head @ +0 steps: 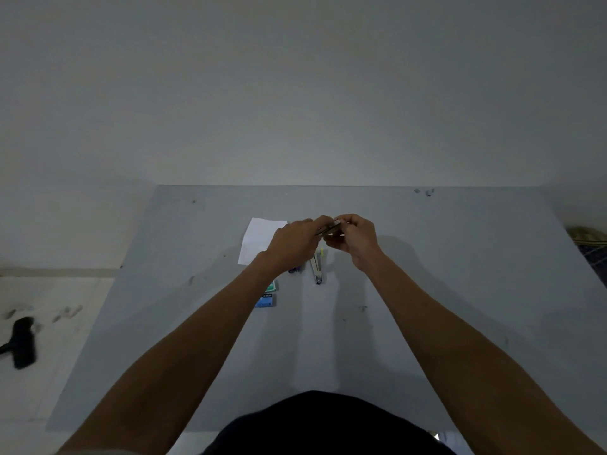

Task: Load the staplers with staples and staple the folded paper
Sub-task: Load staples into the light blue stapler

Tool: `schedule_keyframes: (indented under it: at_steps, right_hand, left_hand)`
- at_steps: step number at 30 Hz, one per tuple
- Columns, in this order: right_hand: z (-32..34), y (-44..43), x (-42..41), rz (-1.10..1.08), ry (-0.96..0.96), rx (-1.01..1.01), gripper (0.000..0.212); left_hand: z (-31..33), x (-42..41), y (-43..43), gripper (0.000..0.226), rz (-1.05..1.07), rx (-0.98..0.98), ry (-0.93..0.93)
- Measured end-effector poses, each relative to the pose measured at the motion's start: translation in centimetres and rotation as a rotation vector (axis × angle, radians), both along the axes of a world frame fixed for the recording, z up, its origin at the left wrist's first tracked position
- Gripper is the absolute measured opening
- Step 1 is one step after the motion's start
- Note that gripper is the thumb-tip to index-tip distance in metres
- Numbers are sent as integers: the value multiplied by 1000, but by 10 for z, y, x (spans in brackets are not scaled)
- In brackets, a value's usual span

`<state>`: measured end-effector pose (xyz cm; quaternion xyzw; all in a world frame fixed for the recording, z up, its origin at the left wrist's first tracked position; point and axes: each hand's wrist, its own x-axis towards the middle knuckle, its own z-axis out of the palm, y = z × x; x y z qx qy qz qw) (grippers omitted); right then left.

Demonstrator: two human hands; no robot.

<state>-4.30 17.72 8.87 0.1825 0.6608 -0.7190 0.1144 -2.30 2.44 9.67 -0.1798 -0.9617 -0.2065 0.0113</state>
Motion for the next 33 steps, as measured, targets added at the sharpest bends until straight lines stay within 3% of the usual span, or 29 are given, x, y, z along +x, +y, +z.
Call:
schedule_keyframes:
  at_steps: [7, 19, 27, 33]
  right_hand:
    - [-1, -1, 1, 17, 4, 17, 17]
    - [-6, -6, 4, -2, -21, 29, 16]
    - [-11, -18, 6, -39, -60, -55, 15]
    - [-8, -18, 6, -25, -44, -67, 14]
  left_hand:
    - [2, -2, 1, 28, -31, -12, -17]
    - [7, -7, -2, 37, -73, -45, -152]
    - [5, -8, -18, 17, -98, 74, -191]
    - [8, -10, -25, 15, -83, 139, -165]
